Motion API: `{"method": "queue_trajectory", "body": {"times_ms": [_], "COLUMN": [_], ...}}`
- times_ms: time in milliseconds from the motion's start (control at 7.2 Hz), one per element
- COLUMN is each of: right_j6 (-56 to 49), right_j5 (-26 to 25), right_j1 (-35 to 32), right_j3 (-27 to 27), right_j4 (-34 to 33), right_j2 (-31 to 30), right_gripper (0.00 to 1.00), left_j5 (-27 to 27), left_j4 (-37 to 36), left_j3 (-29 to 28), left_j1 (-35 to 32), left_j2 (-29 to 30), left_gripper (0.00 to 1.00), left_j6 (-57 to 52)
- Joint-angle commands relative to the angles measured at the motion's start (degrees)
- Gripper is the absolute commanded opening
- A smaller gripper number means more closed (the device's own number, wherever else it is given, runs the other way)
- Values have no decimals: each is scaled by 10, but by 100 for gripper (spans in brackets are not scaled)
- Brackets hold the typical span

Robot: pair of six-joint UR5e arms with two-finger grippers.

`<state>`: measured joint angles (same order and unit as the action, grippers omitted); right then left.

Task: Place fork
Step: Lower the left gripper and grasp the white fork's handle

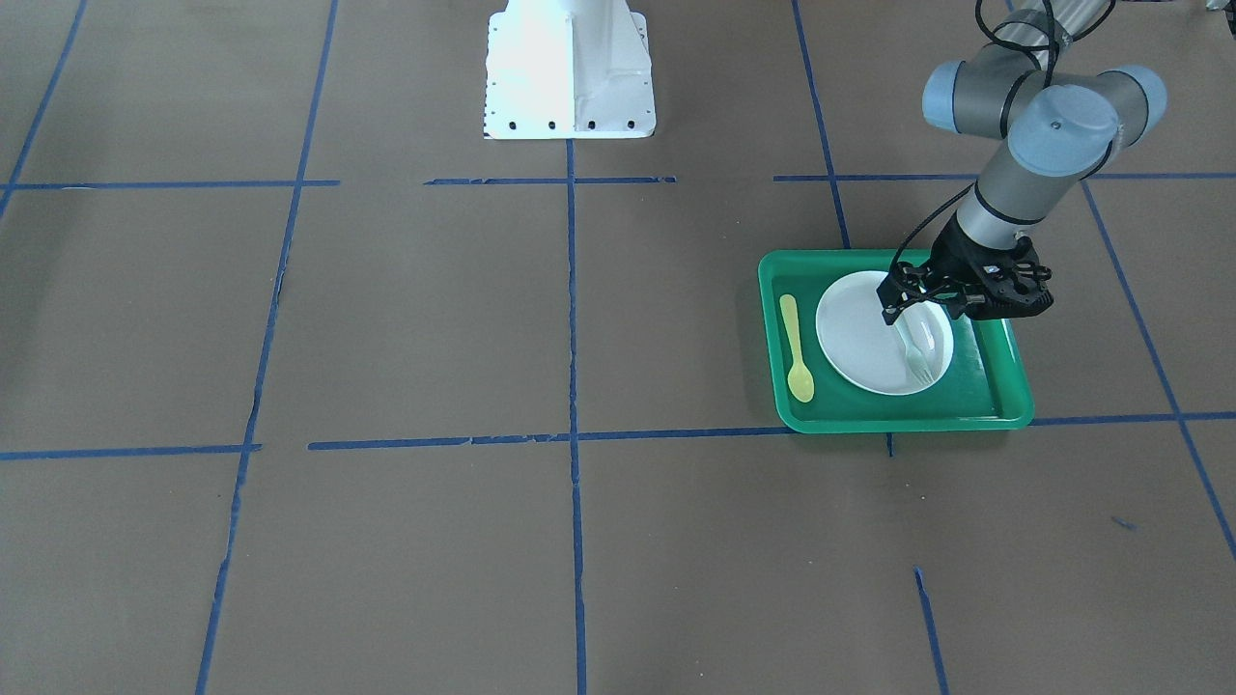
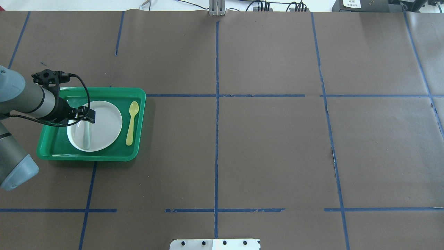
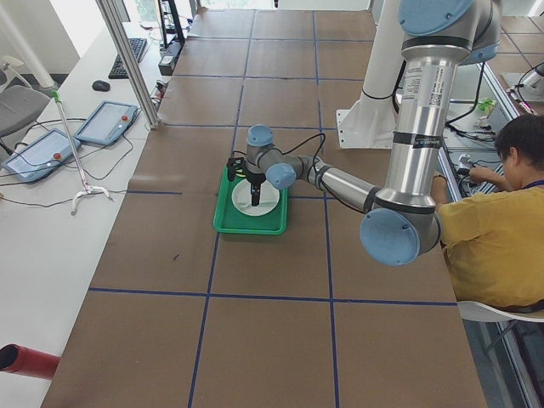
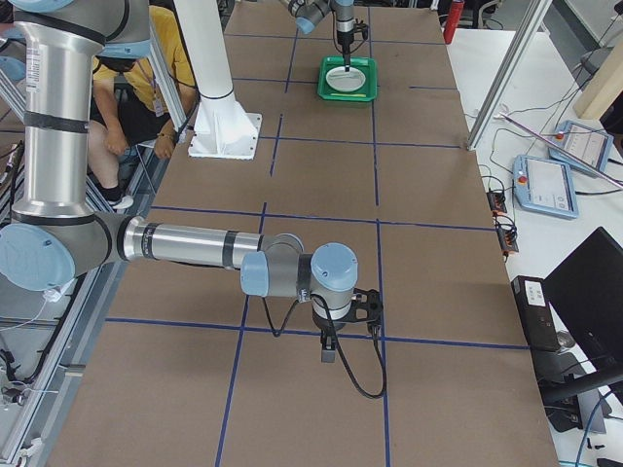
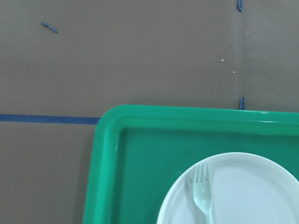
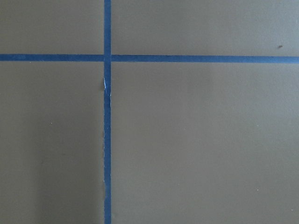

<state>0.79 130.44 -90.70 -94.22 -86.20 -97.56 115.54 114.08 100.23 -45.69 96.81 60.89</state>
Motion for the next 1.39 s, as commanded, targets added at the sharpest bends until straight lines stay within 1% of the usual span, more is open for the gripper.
{"method": "queue_trajectory", "body": {"times_ms": [0,139,278,556,972,1111,1250], "right_j6": [0,0,0,0,0,0,0], "right_j5": [0,1,1,1,1,0,0], "right_j1": [0,0,0,0,0,0,0], "right_j3": [0,0,0,0,0,0,0], "right_j4": [0,0,0,0,0,1,0], "right_j2": [0,0,0,0,0,0,0], "right_gripper": [100,100,100,100,100,100,100], "left_j5": [-1,-2,-1,2,2,2,5], "left_j4": [3,3,3,1,0,0,-1], "left_j3": [-10,-12,-15,-20,-26,-25,-24], "left_j1": [18,23,24,25,25,25,25], "left_j2": [0,0,0,0,0,0,0], "left_gripper": [93,93,88,74,74,65,19], "left_j6": [4,5,5,5,5,5,5]}}
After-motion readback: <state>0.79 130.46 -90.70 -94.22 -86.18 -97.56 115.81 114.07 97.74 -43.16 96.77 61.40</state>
